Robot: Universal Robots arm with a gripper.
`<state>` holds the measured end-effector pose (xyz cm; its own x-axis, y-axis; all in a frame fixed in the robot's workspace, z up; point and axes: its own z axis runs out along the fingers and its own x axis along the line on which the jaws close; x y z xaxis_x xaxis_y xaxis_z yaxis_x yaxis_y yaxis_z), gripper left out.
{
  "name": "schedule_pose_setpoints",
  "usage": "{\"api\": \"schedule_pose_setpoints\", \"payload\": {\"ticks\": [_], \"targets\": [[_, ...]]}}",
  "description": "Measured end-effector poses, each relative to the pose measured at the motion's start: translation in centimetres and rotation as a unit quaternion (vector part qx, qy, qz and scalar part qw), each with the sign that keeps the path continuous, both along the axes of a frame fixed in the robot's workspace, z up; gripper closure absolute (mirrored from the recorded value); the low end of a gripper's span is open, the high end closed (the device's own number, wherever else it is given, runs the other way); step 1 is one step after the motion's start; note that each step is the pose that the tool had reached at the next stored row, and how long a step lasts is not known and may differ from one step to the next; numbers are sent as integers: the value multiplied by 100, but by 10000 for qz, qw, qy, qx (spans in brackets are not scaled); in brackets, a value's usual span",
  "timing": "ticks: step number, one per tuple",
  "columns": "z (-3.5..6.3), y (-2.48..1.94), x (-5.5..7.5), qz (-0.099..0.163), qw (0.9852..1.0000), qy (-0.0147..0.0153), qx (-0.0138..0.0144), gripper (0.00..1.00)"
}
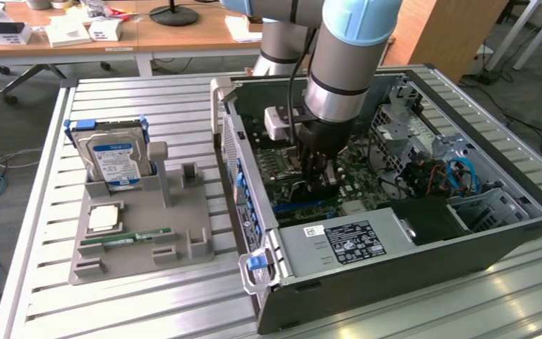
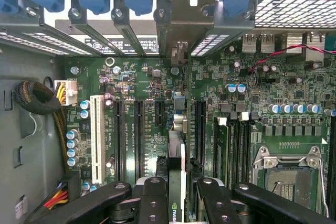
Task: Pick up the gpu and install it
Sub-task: 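Insert the gpu into the slot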
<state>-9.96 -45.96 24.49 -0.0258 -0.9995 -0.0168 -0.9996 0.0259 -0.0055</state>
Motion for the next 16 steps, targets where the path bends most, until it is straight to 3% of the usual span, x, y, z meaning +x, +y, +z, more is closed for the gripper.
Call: {"api": "schedule_pose_setpoints", "payload": {"ticks": [15, 16], "targets": [[-25, 0, 0, -1, 10000, -1, 2, 74], [-25, 0, 0, -1, 10000, -1, 2, 67]]}}
